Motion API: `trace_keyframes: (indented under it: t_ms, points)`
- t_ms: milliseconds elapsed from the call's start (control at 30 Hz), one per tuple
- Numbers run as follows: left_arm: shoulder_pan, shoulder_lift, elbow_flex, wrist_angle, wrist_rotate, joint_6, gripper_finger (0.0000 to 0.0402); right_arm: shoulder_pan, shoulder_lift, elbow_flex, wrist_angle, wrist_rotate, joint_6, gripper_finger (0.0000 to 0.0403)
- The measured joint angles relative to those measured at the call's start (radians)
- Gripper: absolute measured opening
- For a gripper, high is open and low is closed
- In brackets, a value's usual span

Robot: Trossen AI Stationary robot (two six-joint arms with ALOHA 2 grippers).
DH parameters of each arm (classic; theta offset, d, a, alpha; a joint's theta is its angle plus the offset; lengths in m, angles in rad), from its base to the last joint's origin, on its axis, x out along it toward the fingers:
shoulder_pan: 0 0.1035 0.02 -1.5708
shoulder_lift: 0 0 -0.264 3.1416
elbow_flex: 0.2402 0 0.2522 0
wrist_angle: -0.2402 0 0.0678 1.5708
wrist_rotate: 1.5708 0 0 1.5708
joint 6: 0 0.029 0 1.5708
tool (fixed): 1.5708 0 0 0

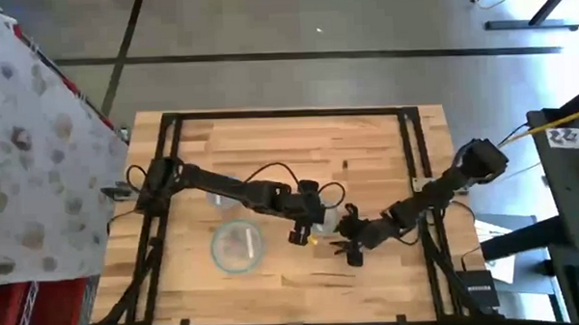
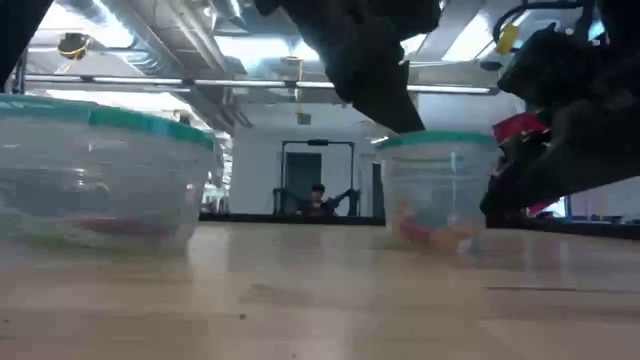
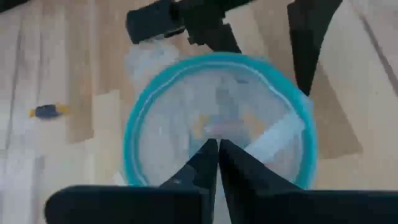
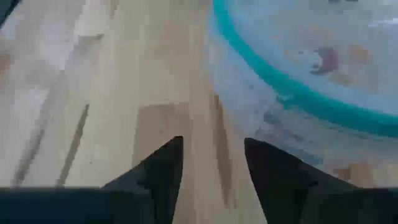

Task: Sort candy
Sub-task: Open the top small transparent bin

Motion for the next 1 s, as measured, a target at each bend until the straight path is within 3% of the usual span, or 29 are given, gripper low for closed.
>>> trace_keyframes:
  t_ms: [267, 433, 567, 667, 767, 867, 1000]
  points:
    - [0.0, 0.002, -0.002, -0.009, -0.001, -0.026, 0.0003, 0.001, 0.0, -0.004, 0.151, -0.027, -0.056, 0.0165]
    - [-0.002, 0.004, -0.001, -0.015, -0.013, -0.044, 0.0003, 0.007, -0.004, 0.006, 0.265, -0.199, -0.103, 0.0165]
    - [-0.005, 0.004, -0.002, -0.022, -0.012, -0.044, 0.0003, 0.059, -0.004, 0.057, 0.224, -0.22, -0.192, 0.0165]
    - [-0.008, 0.004, -0.002, -0.022, -0.013, -0.044, 0.0003, 0.131, -0.004, 0.132, 0.121, -0.13, -0.362, 0.0165]
    - [-0.015, 0.003, -0.002, -0.022, -0.014, -0.044, 0.0003, 0.209, -0.004, 0.229, -0.054, 0.091, -0.548, 0.0165]
    - [-0.026, -0.005, -0.003, -0.023, -0.025, -0.043, 0.0003, 0.252, -0.004, 0.292, -0.276, 0.325, -0.603, 0.0165]
    - [-0.042, -0.02, 0.001, -0.043, -0.038, -0.041, 0.0003, 0.241, -0.001, 0.304, -0.38, 0.351, -0.606, 0.0166]
